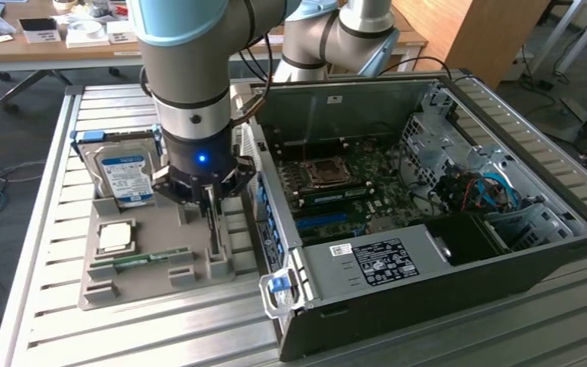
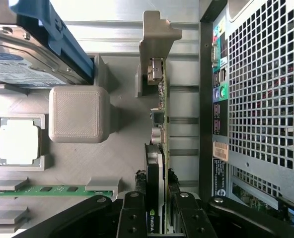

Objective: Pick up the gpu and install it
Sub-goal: 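Pick up the gpu and move the gpu toward the slot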

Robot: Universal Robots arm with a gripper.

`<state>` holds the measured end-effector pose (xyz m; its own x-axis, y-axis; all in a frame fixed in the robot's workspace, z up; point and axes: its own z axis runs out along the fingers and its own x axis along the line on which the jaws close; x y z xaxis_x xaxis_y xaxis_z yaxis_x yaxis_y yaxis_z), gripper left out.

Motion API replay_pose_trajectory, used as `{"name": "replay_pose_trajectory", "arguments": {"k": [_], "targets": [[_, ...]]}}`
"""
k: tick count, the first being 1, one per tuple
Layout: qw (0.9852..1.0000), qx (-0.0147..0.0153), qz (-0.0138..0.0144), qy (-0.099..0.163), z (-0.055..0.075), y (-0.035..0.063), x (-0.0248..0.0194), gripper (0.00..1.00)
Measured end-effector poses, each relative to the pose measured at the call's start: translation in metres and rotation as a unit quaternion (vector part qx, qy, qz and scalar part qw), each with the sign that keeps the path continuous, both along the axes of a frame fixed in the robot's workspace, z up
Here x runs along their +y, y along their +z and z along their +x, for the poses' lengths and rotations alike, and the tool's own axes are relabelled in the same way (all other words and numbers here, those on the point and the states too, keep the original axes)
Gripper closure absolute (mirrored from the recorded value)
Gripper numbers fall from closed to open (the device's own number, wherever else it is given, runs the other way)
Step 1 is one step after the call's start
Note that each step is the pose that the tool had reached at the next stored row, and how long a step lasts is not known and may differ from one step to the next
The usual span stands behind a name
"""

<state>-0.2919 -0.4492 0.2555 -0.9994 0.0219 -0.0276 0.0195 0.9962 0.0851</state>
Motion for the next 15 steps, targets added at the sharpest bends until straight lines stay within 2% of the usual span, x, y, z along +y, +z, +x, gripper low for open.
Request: {"name": "replay_pose_trajectory", "arguments": {"k": [15], "targets": [[1.0, -0.0001, 0.0, 0.0, 0.001, 0.0363, 0.0, 0.73]]}}
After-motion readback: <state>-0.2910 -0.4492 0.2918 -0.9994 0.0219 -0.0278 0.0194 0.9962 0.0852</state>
